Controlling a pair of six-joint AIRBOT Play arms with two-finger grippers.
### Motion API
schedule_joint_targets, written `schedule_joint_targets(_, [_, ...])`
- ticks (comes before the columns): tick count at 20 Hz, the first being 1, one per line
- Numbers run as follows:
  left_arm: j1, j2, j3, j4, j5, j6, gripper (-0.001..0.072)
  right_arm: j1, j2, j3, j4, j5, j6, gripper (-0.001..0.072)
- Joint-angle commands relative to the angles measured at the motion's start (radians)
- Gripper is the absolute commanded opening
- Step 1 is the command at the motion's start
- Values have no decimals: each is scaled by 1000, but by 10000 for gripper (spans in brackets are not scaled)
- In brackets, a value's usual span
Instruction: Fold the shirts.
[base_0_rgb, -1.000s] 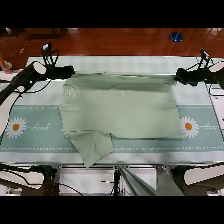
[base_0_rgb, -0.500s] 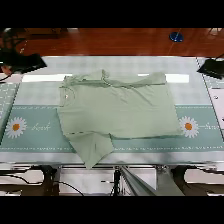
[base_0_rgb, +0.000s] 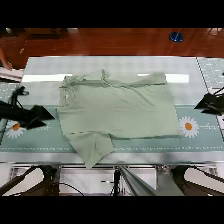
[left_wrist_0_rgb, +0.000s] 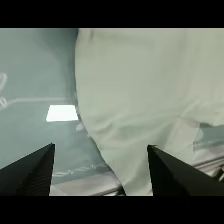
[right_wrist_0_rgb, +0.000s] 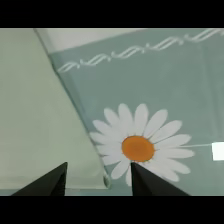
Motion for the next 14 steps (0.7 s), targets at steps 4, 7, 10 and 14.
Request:
schedule_joint_targets(4, [-3, 60, -327, -159, 129, 86, 686, -7, 16, -163, 60, 0, -52, 459])
schedule_joint_targets(7, [-73, 59, -341, -168, 199, 89, 686, -7, 16, -163, 82, -12, -58, 459])
schedule_joint_targets(10, [-171, 56, -341, -174, 318, 35, 684, -7, 18, -163, 116, -17, -64, 459])
schedule_joint_targets(14, [-296, -2, -340, -175, 470, -66, 246, -7, 68, -163, 143, -47, -70, 458])
